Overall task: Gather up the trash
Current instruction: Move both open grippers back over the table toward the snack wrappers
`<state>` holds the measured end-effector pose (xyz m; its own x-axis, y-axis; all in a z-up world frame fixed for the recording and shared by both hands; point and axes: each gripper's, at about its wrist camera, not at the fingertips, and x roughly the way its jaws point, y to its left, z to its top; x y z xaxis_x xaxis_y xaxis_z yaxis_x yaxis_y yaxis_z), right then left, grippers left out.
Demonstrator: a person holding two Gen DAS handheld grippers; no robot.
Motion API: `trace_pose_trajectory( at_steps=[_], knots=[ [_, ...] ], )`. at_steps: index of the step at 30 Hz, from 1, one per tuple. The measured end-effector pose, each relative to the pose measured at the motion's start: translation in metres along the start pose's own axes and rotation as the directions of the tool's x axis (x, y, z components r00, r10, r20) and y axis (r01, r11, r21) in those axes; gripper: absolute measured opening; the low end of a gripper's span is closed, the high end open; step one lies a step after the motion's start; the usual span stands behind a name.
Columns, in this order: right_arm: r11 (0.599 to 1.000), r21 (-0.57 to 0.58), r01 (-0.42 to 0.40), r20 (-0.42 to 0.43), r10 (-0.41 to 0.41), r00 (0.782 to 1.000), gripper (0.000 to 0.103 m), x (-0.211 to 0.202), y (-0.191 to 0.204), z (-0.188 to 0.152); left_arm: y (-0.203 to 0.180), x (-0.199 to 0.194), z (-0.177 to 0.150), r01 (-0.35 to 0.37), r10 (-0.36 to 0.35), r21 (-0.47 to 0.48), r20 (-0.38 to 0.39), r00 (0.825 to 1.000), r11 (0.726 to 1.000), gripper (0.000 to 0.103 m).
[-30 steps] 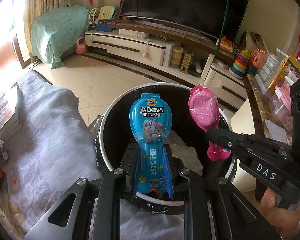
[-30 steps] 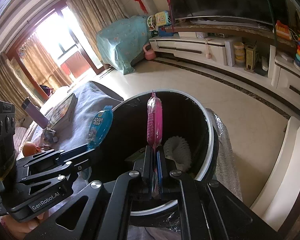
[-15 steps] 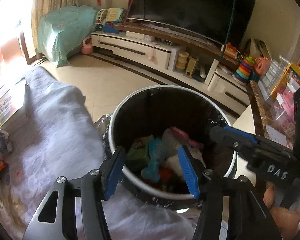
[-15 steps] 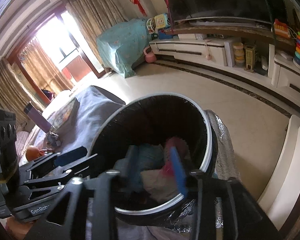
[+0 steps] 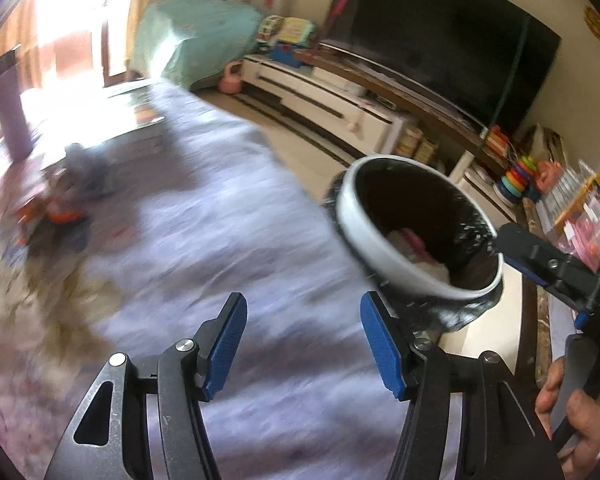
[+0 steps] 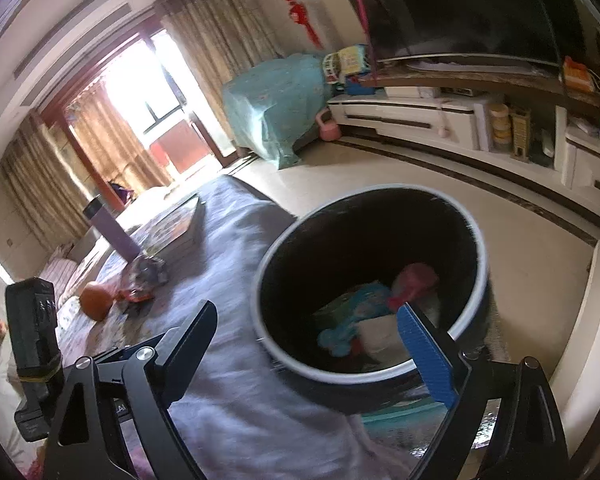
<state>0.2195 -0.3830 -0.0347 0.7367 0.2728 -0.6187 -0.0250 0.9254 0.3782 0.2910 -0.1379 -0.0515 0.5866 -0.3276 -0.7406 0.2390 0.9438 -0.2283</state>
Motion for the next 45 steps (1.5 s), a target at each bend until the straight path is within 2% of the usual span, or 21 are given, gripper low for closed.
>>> trace_pose_trajectory(
  at_steps=[9, 14, 24, 29, 38, 45],
  knots=[
    [0.995, -0.08, -0.062, -0.051, 0.058, 0.997, 0.095, 0.013, 0.056, -0.017, 0.06, -0.05, -0.03, -0.063, 0.067, -0.123, 0.032, 0.997, 0.99, 0.062],
    [0.987, -0.118, -0.109, -0.09, 0.099, 0.991, 0.095, 0.025, 0.086, -0.027, 0.088, -0.077, -0.045, -0.105, 0.116, -0.178, 0.053, 0.992, 0.978, 0.07],
    [0.971, -0.15, -0.185, -0.146, 0.163, 0.976, 0.095, 0.057, 0.124, -0.04, 0.126, -0.095, -0.055, -0.155, 0.172, -0.252, 0.047, 0.984, 0.955, 0.072],
    [0.965, -0.159, -0.207, -0.157, 0.182, 0.971, 0.095, 0.074, 0.136, -0.042, 0.139, -0.093, -0.049, -0.172, 0.19, -0.261, 0.042, 0.981, 0.95, 0.072],
    [0.964, -0.164, -0.21, -0.206, 0.175, 0.963, 0.095, 0.102, 0.145, -0.037, 0.165, -0.062, -0.022, -0.207, 0.217, -0.255, 0.012, 0.976, 0.945, 0.072],
    [0.967, -0.135, -0.217, -0.2, 0.188, 0.962, 0.095, 0.118, 0.145, -0.027, 0.177, -0.044, 0.003, -0.231, 0.248, -0.237, 0.046, 0.968, 0.944, 0.072]
  ],
)
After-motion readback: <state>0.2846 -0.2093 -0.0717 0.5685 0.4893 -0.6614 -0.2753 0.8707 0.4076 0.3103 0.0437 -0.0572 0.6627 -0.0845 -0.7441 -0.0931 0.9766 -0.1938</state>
